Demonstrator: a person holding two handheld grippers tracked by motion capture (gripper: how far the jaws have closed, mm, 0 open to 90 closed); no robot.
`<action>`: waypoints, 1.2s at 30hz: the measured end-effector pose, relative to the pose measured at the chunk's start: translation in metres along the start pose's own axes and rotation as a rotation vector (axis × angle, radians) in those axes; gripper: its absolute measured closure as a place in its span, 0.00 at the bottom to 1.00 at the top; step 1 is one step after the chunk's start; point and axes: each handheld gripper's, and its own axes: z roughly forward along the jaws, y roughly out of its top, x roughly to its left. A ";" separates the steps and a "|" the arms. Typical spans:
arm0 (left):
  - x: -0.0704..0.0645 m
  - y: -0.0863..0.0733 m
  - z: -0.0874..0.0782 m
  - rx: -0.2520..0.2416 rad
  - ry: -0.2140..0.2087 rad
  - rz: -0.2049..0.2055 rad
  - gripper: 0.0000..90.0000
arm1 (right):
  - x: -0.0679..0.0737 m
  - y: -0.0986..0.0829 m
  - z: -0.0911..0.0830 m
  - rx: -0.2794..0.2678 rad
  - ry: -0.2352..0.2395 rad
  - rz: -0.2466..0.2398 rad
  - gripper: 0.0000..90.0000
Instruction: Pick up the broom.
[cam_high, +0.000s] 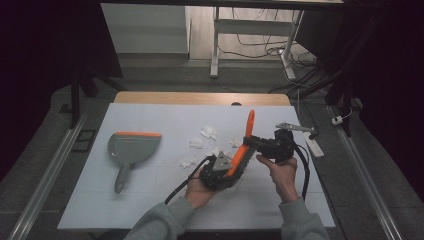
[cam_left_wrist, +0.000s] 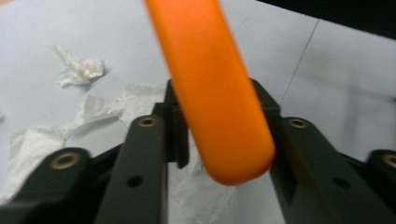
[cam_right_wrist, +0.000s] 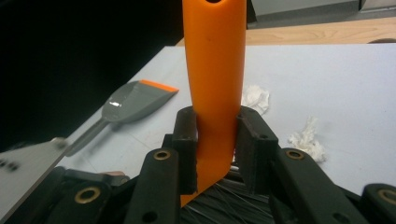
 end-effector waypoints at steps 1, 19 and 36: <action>0.001 0.000 -0.001 0.003 0.009 -0.003 0.77 | 0.000 0.000 -0.001 -0.005 0.002 0.006 0.79; 0.020 -0.004 -0.024 0.065 0.050 0.029 0.86 | 0.010 -0.005 0.002 -0.017 0.020 -0.046 0.73; 0.042 -0.009 -0.055 0.137 0.043 0.072 0.86 | 0.025 -0.004 -0.029 0.058 0.012 -0.337 0.44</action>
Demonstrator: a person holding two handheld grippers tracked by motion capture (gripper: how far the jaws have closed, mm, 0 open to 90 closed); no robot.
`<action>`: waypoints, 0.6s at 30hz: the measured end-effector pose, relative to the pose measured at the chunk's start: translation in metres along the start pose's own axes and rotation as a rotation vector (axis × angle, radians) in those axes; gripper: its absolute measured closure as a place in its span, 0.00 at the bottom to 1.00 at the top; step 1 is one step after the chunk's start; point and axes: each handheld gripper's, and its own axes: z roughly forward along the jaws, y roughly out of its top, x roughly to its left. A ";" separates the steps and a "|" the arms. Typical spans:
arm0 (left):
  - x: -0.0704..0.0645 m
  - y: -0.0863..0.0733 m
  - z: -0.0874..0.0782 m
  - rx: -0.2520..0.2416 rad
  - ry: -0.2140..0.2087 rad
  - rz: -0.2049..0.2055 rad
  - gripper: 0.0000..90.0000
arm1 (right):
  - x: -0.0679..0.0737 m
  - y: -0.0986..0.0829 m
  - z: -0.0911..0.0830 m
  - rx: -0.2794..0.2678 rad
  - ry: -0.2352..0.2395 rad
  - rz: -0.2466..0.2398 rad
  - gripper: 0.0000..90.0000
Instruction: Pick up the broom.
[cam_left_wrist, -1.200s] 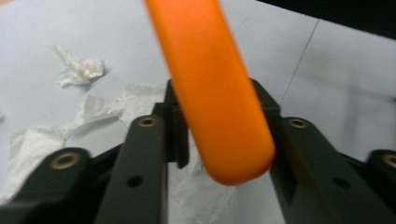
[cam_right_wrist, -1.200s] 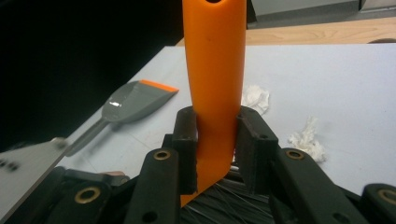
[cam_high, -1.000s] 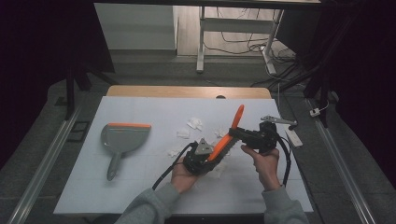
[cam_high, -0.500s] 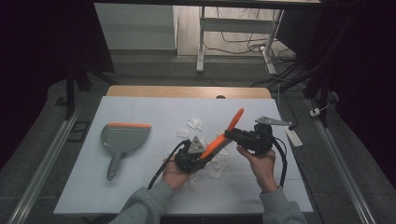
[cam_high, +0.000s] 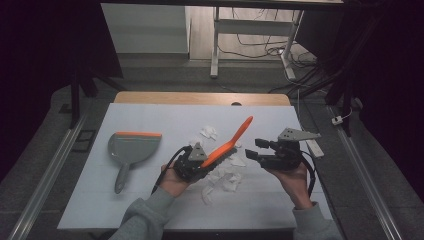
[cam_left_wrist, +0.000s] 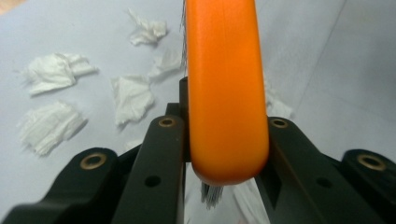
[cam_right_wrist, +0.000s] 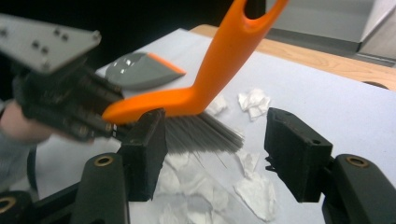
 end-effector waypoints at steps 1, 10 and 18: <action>0.000 0.000 0.000 0.015 0.000 0.012 0.86 | 0.000 -0.001 0.000 0.013 0.001 -0.019 0.43; -0.005 0.002 -0.003 0.096 0.033 0.080 0.86 | 0.012 0.003 -0.008 0.103 0.020 -0.188 0.43; -0.018 0.010 -0.005 0.145 0.050 0.167 0.86 | 0.038 0.015 -0.003 0.181 0.023 -0.320 0.46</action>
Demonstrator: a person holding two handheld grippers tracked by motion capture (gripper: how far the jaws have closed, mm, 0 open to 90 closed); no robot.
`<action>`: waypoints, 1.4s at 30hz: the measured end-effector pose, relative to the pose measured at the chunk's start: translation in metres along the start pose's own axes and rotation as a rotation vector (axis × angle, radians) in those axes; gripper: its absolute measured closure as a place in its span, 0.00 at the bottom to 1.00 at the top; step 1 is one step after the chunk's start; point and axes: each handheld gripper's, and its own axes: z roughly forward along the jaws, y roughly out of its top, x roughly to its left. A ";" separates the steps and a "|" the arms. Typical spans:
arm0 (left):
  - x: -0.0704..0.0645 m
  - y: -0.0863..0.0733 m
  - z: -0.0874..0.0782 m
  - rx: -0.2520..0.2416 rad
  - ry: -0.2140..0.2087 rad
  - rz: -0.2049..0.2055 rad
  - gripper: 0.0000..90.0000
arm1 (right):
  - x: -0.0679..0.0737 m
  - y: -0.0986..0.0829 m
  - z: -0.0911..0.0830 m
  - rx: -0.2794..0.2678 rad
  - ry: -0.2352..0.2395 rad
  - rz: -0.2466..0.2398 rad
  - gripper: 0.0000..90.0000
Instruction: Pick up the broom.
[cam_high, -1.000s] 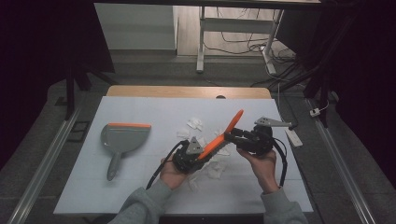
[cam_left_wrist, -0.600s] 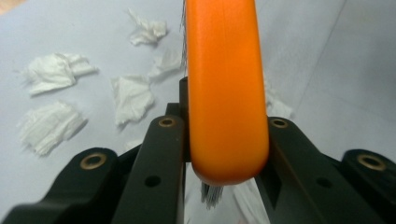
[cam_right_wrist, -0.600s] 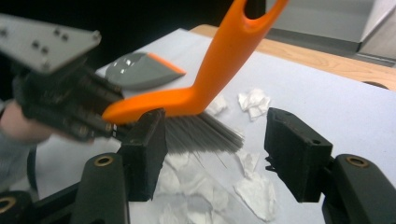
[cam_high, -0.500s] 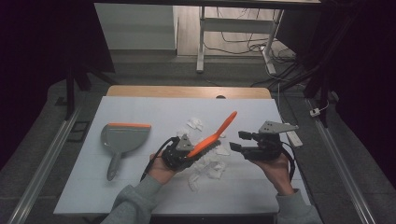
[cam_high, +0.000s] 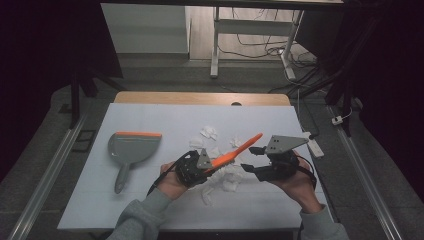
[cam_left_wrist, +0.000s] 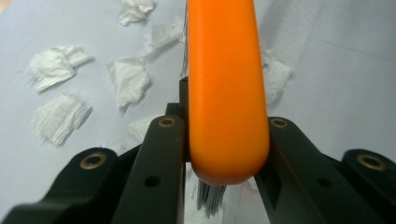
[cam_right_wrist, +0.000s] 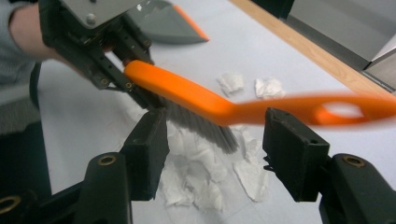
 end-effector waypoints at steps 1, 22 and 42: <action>-0.003 0.002 0.001 0.012 -0.009 0.017 0.86 | 0.001 0.000 0.001 0.012 -0.005 -0.010 0.46; -0.029 0.017 0.013 0.081 -0.040 0.163 0.86 | 0.005 -0.014 0.054 0.338 0.038 -0.112 0.47; -0.022 0.013 0.000 -0.059 0.138 0.110 0.42 | 0.014 -0.020 0.057 0.353 0.102 -0.258 0.79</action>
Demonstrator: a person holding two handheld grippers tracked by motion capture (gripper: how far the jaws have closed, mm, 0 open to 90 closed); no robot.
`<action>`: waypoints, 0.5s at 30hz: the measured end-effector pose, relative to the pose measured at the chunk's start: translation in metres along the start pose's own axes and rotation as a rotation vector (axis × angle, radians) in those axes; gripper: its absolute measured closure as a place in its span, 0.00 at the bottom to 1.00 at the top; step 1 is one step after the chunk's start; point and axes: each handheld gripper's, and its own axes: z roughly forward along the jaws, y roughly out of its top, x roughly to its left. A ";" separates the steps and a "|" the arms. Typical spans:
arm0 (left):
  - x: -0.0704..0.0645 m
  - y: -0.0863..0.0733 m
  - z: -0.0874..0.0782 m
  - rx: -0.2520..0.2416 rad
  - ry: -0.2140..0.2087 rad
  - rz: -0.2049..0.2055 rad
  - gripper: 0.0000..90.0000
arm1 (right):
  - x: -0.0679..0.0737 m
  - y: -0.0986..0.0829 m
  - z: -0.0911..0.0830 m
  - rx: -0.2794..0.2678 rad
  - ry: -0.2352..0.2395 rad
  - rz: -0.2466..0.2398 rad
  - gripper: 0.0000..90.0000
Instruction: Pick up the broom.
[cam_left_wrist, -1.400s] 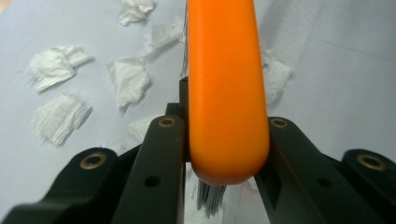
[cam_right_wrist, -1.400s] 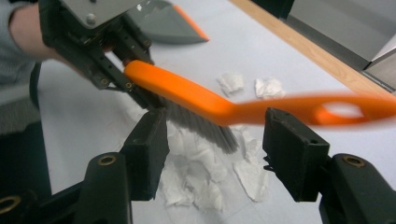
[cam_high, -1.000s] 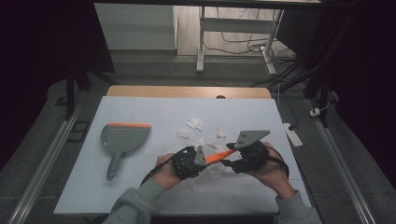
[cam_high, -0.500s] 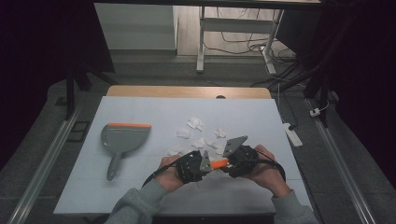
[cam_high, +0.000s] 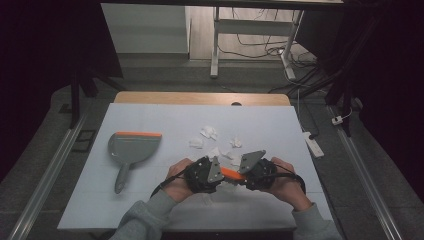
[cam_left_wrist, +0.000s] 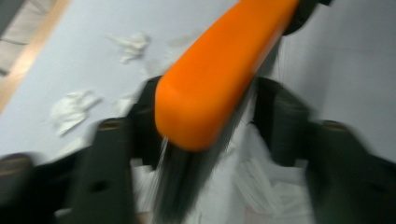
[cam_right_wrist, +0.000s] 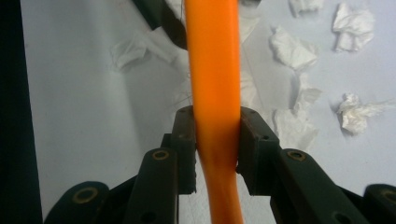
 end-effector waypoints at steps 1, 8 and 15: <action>0.002 -0.001 -0.002 -0.011 0.030 -0.041 0.35 | -0.001 -0.001 -0.001 -0.004 -0.004 0.020 0.79; 0.017 -0.016 -0.018 -0.069 0.013 -0.139 0.29 | -0.010 -0.008 -0.004 -0.050 -0.012 0.109 0.79; 0.027 -0.051 -0.030 -0.069 0.042 -0.242 0.28 | -0.020 -0.018 -0.010 -0.127 -0.001 0.213 0.79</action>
